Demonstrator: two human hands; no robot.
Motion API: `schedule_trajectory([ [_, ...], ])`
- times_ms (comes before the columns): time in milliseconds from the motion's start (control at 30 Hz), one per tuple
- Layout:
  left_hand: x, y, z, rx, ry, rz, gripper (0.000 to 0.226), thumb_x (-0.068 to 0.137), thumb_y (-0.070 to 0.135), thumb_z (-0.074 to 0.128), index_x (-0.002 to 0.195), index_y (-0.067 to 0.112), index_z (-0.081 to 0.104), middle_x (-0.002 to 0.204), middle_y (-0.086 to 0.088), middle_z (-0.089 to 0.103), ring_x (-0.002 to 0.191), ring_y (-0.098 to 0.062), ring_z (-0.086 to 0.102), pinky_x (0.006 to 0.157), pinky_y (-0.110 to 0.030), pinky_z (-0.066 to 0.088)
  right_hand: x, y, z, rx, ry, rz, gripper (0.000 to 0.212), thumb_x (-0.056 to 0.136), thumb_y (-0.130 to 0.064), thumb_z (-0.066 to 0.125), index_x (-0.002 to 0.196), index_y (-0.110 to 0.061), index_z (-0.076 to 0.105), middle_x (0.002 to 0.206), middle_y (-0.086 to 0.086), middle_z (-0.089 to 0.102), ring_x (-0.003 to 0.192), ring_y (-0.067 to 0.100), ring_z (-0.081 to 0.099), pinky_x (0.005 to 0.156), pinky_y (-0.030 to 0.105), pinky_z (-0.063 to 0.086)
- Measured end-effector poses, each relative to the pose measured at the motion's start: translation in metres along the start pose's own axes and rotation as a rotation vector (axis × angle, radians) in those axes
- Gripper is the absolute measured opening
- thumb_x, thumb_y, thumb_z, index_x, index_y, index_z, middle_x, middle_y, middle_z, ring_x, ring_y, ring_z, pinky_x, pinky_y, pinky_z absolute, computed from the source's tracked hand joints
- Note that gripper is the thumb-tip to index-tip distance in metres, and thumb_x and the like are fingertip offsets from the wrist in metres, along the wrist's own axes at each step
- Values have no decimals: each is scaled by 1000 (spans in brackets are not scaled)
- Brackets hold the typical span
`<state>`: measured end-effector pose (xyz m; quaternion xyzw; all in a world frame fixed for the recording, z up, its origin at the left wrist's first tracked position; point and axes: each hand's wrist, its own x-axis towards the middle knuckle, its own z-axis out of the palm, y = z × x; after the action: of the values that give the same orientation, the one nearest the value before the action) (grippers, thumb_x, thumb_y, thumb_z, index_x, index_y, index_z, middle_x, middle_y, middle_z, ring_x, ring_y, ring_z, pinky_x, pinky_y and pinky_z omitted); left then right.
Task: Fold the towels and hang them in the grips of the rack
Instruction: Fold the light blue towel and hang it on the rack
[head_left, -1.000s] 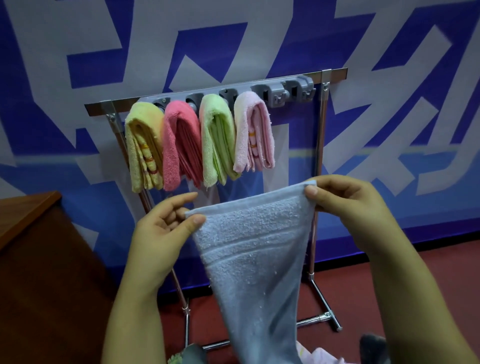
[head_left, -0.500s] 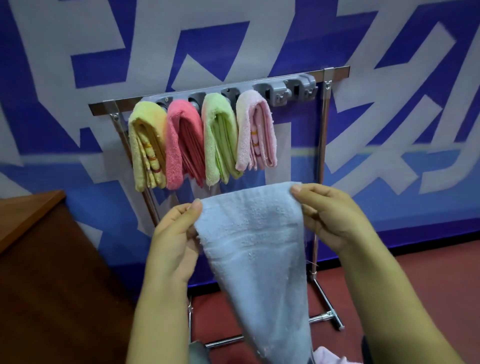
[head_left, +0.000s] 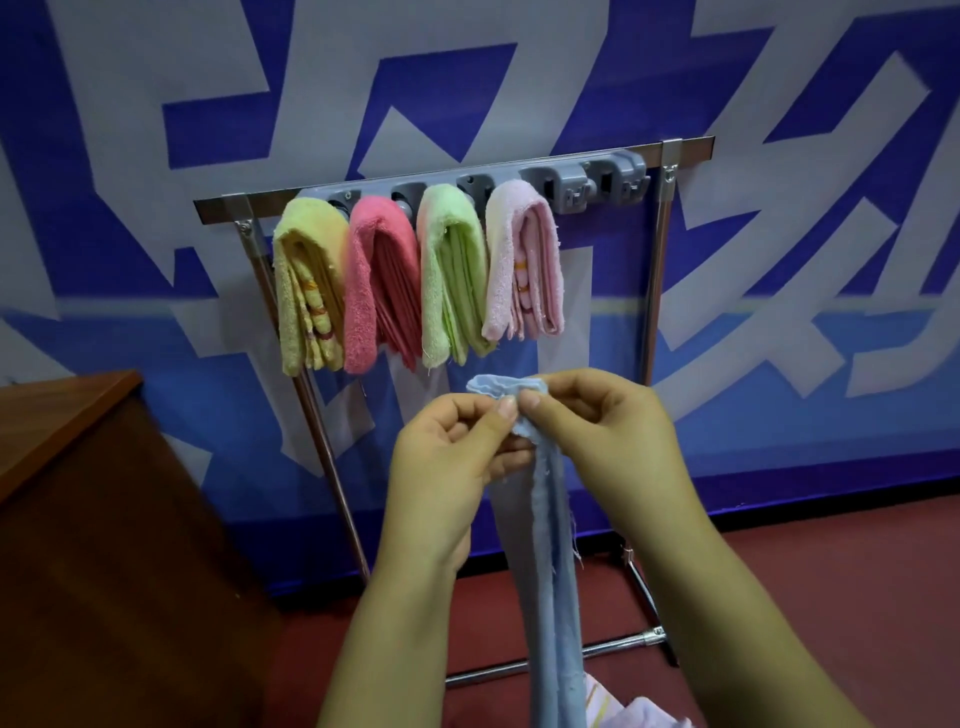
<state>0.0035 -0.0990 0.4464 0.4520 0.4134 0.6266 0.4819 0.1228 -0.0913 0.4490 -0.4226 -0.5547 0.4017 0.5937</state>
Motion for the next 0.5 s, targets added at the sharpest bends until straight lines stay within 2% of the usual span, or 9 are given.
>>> schedule_trajectory([
  [333, -6, 7, 4, -39, 25, 35, 10, 87, 4, 58, 85, -2, 66, 77, -10, 74, 73, -17, 72, 64, -23, 57, -6, 0, 3, -27, -26, -120, 14, 81, -13, 70, 82, -27, 72, 82, -12, 74, 81, -1, 69, 70, 12, 52],
  [500, -12, 13, 6, -62, 3, 47, 11, 87, 1, 56, 87, 0, 67, 79, -10, 75, 77, -18, 73, 69, -24, 58, -9, 1, 4, -30, 17, -188, 20, 83, -11, 67, 85, -30, 72, 84, -16, 73, 82, -3, 68, 72, 10, 50],
])
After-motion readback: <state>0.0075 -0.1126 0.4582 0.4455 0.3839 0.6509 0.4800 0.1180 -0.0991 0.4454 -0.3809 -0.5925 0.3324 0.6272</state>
